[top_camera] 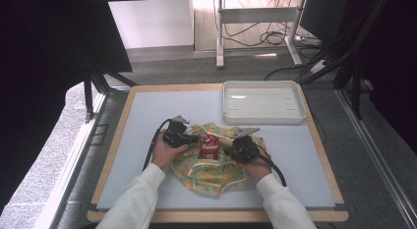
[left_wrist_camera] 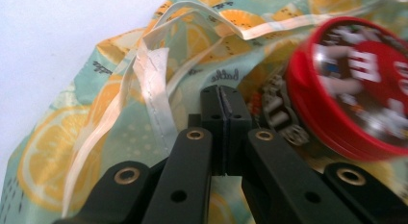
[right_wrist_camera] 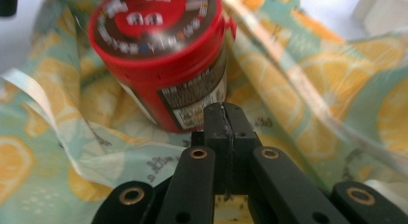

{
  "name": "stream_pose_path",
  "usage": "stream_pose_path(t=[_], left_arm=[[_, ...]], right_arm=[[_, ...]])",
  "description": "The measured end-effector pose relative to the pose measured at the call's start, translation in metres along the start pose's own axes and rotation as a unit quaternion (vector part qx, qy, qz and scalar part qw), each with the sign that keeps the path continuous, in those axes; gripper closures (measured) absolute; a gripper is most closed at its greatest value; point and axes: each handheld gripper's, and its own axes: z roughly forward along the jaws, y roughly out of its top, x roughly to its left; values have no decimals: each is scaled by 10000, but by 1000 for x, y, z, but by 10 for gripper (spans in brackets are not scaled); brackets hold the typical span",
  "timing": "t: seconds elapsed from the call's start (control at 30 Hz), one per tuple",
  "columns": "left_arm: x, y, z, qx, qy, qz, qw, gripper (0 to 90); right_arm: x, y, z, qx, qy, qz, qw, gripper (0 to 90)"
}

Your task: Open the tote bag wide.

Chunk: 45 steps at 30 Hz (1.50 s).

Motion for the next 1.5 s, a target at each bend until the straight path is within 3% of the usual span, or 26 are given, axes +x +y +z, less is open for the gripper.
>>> stream_pose_path(t=[0.17,0.33,0.67,0.77,0.87,1.17,1.23,1.5], left_arm=[[7,5,11,57,37,-43,10000,900],[11,8,19,110,80,-36,9999,900],[19,9,26,101,31,-148,9998,900],[21,11,28,107,74,-204,9997,900],[18,13,26,109,60,-132,9998,900],[1,12,-3,-80,-134,76,9998,900],[-3,9,-13,-143,-157,65,9998,900],[-15,-5,-45,-472,-217,119,9986,900]], right_arm=[[5,-5,4,150,71,-98,9998,891],[20,-15,-4,300,302,-351,9985,891],[24,-30,-6,601,647,72,9961,891],[24,-31,-7,604,612,56,9963,891],[21,-29,-9,547,574,89,9968,891],[22,-21,-24,39,446,18,9990,891],[22,-17,-31,-158,416,3,9990,891],[18,-14,-46,-457,403,12,9981,891]])
